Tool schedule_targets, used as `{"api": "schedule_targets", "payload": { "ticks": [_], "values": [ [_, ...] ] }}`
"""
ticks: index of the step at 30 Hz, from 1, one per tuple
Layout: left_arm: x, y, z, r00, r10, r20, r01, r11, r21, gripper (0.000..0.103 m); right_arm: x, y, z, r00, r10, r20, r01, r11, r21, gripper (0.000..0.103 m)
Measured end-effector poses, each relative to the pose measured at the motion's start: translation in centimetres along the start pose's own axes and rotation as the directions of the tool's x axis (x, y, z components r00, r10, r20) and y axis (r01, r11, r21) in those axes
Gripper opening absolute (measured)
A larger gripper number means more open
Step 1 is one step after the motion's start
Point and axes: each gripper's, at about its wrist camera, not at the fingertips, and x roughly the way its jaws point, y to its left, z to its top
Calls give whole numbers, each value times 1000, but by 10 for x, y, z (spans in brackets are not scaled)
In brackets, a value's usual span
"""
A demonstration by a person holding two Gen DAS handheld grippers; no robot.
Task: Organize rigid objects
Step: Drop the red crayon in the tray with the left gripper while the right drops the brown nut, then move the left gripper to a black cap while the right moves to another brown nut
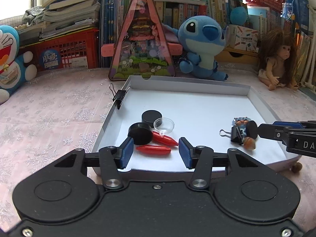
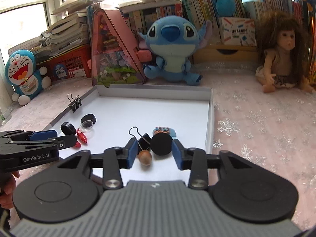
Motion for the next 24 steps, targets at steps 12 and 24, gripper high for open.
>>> {"api": "schedule_targets", "payload": {
  "ticks": [12,24],
  "values": [
    [-35,-15,-14,998,-44,36,42,997,60,54,-36,8,-24,999,8,38,-3,991,-131,63],
    [-44,-24,-23,998,-56,37,52,995,87,54,-30,10,-42,998,-64,29,68,972,-224,69]
  ]
}}
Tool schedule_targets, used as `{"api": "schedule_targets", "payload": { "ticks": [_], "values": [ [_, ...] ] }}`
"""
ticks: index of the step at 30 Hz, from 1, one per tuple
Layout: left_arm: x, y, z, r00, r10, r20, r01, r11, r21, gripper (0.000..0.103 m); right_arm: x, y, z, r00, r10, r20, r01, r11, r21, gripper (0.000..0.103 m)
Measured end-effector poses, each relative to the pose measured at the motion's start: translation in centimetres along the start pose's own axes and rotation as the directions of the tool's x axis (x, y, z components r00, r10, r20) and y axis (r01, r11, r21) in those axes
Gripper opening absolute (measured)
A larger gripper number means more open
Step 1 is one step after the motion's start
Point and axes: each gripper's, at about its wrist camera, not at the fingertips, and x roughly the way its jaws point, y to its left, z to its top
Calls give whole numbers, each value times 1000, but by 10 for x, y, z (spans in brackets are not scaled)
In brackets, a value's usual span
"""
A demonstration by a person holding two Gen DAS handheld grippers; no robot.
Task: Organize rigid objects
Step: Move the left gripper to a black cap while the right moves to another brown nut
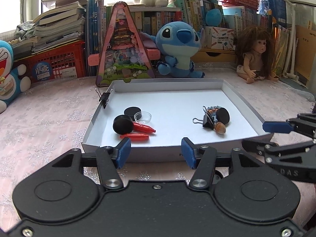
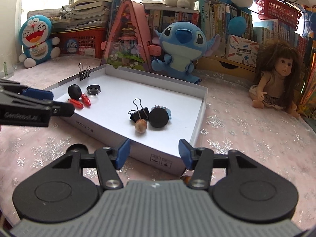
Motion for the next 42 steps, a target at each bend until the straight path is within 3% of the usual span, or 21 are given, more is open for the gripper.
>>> {"api": "schedule_targets", "payload": {
  "ticks": [10,21,32,42],
  "values": [
    [-12,-13,-14,999,-44,-5,44,999,18,55,8,-18,6,998,-64,9,63,996,59,72],
    [-15,-30,-38,995,-94,-32,95,995,41,57,-25,-37,-23,999,-12,35,8,990,138,74],
    [-7,-34,-49,997,-76,-7,77,997,9,62,-23,-28,-41,996,-80,25,76,989,130,77],
    [-2,-40,-54,999,-49,16,49,998,42,62,-9,-21,-44,993,-119,-5,119,986,120,77]
  ]
}}
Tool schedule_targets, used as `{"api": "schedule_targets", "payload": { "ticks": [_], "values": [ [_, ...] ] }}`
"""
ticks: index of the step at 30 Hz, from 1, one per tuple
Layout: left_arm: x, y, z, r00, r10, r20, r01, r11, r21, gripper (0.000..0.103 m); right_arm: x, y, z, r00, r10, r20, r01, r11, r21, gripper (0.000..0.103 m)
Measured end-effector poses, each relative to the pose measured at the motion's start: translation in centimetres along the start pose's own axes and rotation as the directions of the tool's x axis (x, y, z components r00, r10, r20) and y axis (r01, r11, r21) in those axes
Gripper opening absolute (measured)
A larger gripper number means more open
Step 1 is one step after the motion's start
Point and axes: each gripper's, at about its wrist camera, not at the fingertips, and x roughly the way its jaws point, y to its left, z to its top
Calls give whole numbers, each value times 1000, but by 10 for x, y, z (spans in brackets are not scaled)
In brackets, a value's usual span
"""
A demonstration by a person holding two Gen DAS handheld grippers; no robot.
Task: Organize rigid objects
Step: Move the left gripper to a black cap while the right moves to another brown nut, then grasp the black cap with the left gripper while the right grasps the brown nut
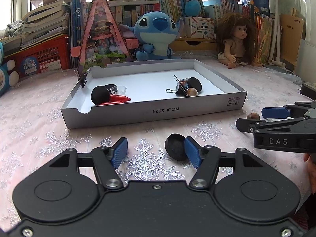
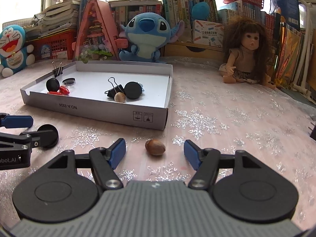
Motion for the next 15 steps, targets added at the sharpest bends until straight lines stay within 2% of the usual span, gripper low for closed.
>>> {"api": "schedule_targets", "payload": {
  "ticks": [8,15],
  "values": [
    [-8,-5,-3,1000,-21,17,21,1000,7,62,3,1,0,1000,3,-10,-3,1000,6,79],
    [-12,-10,-5,999,-2,43,1,1000,26,62,3,1,0,1000,2,-10,-2,1000,6,79]
  ]
}}
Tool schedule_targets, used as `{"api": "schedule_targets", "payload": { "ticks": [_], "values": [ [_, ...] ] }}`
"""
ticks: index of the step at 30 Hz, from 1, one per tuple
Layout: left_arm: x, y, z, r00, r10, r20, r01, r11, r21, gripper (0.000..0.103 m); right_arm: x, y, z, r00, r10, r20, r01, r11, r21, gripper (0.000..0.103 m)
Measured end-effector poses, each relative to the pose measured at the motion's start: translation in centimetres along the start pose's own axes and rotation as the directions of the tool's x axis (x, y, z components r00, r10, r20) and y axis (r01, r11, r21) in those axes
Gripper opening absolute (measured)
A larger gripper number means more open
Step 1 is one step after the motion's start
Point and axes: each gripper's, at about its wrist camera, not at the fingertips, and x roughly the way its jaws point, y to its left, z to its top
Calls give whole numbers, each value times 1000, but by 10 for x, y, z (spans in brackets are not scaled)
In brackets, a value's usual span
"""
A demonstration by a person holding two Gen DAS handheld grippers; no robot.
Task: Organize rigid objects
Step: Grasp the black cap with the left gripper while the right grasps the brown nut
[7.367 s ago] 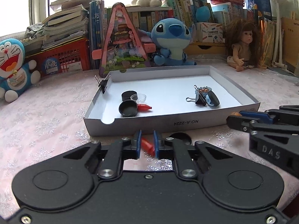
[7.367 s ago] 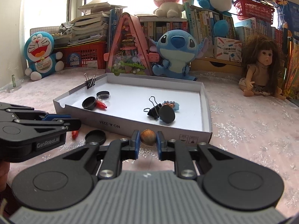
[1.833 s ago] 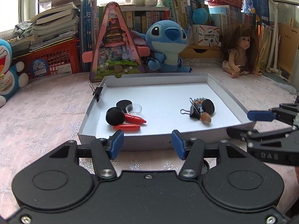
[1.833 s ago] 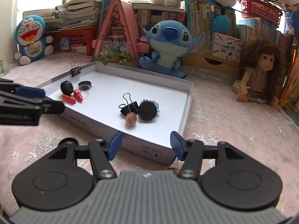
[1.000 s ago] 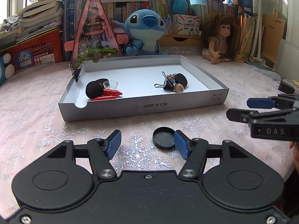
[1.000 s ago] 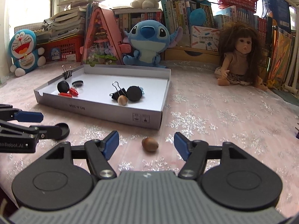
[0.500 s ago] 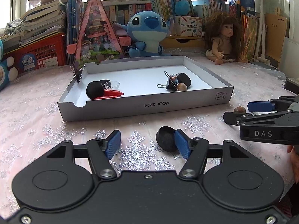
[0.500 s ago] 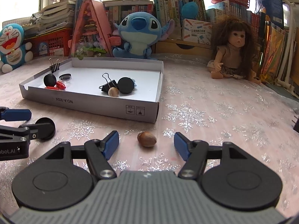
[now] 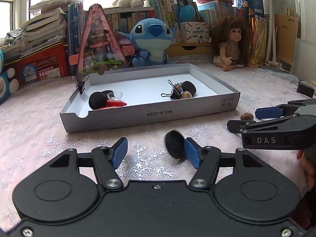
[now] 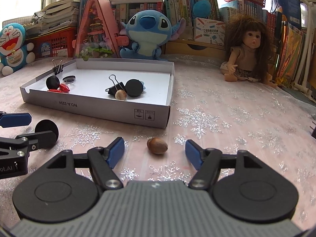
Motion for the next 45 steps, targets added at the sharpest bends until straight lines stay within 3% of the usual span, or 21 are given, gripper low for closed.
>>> {"api": "schedule_targets", "payload": {
  "ticks": [6,13,18,25,30,37,45],
  "values": [
    [1,-4,0,1000,0,-3,0,1000,18,60,0,0,0,1000,0,0,0,1000,-1,79],
    [5,-6,-3,1000,-9,-16,10,1000,18,51,-1,1,0,1000,0,2,0,1000,-4,79],
    [4,-8,-3,1000,-21,-11,21,999,30,31,-1,1,0,1000,0,2,0,1000,-5,79],
    [1,-5,-2,1000,-5,-4,5,1000,13,30,-3,1,-1,1000,0,17,0,1000,-2,79],
    [-1,0,1,1000,6,2,-6,1000,3,30,-7,-2,-1,1000,-6,28,5,1000,25,63],
    [-3,7,5,1000,25,3,-25,999,-21,30,-12,1,-2,1000,-6,29,5,1000,30,29],
    [-6,17,12,999,45,8,-44,998,-51,30,-15,5,2,999,9,36,-10,1000,26,23]
  ]
}}
